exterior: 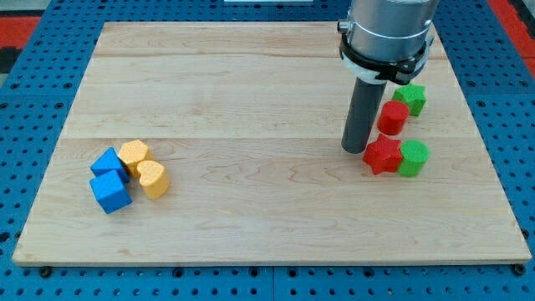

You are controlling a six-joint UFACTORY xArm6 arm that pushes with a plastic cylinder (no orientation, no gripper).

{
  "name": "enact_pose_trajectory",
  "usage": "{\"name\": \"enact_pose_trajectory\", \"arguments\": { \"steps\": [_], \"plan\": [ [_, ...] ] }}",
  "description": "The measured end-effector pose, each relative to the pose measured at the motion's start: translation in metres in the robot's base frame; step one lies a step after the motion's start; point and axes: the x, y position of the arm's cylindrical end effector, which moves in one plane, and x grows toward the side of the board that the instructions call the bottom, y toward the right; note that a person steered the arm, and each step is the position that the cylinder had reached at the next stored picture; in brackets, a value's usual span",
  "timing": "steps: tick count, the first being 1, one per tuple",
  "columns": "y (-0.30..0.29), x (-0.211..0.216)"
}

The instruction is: Move the red star below the green circle

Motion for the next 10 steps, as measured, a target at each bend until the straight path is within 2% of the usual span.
{"name": "enact_pose_trajectory", "arguments": {
  "steps": [1, 3, 4, 5, 7, 8, 9, 10],
  "plan": [
    [0.009, -0.007],
    [-0.001, 0.037],
    [-0.043, 0.024],
    [-0.028, 0.004],
    [0.016, 0.010],
    [0.028, 0.023],
    [0.031, 0.081],
    [0.020, 0.062]
  ]
}}
